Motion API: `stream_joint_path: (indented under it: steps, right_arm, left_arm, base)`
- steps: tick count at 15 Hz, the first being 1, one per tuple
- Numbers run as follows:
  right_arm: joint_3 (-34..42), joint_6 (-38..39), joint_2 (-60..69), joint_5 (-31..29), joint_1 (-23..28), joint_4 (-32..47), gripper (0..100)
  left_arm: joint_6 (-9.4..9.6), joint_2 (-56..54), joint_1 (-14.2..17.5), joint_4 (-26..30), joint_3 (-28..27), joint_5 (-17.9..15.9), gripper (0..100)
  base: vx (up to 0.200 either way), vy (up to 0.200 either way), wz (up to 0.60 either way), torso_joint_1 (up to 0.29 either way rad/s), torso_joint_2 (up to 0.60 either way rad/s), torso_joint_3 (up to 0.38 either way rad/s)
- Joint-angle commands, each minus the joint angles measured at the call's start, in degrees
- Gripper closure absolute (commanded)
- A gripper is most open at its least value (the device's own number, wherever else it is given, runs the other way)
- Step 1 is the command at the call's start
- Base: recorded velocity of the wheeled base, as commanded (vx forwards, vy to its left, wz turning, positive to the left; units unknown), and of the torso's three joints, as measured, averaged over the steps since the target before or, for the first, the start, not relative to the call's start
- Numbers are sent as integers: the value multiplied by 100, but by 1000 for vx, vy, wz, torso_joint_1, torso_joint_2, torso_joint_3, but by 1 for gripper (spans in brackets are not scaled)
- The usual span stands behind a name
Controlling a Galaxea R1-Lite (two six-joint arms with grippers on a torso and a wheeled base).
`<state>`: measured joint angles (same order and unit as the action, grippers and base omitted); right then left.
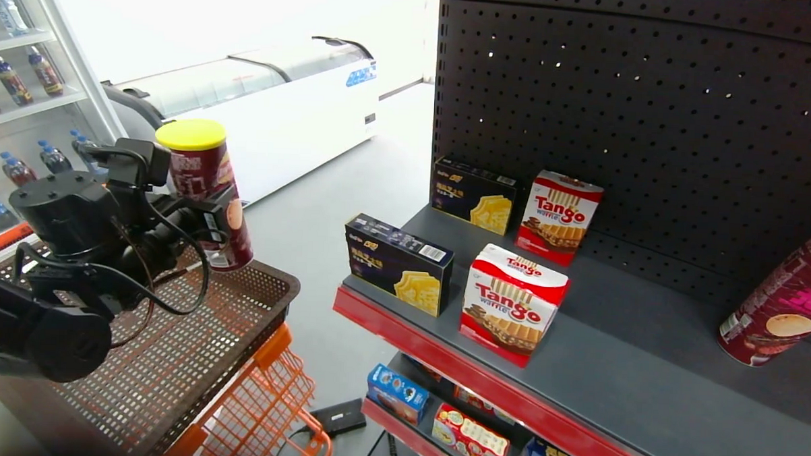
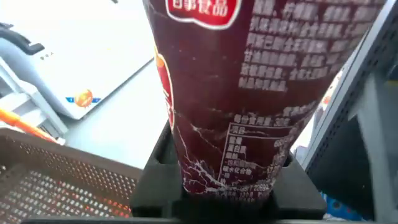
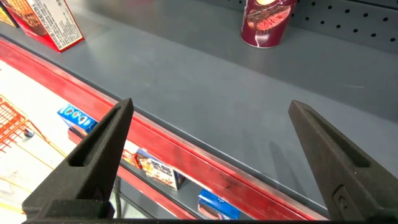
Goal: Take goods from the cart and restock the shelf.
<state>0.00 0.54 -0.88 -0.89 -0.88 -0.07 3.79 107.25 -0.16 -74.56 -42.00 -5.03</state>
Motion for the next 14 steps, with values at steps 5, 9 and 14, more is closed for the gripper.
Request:
stream_joint_path:
  steps: [5,9,14]
  right_arm:
    - [0,-1,-9,1,9,-1,0]
    - [0,-1,-9,1,0,-1,0]
    - [0,-1,-9,1,0,-1,0]
  left_arm:
    - [-1,-987,-406,829,42,-490,100]
    - [-265,-1224,-749,1233,-230,-1606,100]
    - [-282,-1567,-889,1884,-327,-2300,100]
  base:
    - [0,0,0,0,0,0]
    - [0,0,0,0,0,0]
    - [0,0,0,0,0,0]
